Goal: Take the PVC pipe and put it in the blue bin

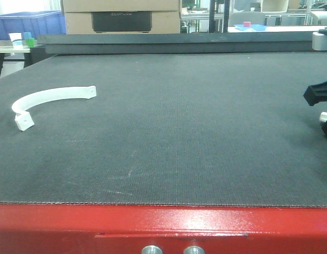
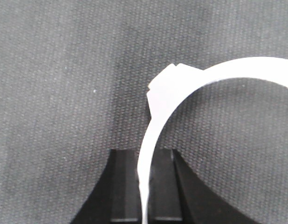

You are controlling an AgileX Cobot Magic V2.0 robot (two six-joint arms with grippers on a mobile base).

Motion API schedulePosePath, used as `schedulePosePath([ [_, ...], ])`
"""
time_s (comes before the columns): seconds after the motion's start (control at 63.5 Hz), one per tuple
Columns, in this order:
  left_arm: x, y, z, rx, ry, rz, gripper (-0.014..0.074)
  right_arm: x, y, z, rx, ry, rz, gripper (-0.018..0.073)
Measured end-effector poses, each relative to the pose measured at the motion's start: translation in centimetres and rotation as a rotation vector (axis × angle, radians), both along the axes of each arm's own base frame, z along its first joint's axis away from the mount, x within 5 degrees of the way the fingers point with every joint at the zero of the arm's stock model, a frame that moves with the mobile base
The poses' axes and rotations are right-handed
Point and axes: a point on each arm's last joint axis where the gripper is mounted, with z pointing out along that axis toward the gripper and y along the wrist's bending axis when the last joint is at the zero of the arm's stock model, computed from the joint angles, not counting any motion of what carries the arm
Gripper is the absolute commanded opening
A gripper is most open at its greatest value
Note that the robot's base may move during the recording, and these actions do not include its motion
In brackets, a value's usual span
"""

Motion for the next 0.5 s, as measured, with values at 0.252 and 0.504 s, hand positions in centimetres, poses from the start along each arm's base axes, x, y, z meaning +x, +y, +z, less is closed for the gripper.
schedulePosePath([
  [0.252, 0.0, 0.0, 0.0, -0.019, 0.0, 0.011, 0.0288, -0.2, 0.0, 0.8, -0.002, -0.025, 0.0, -0.0169],
  [0.504, 1.1, -0.1, 0.1, -0.071, 0.076, 0.034, 0.0288, -1.4, 0.1, 4.6, -0.002, -0.15, -0.005, -0.0169],
])
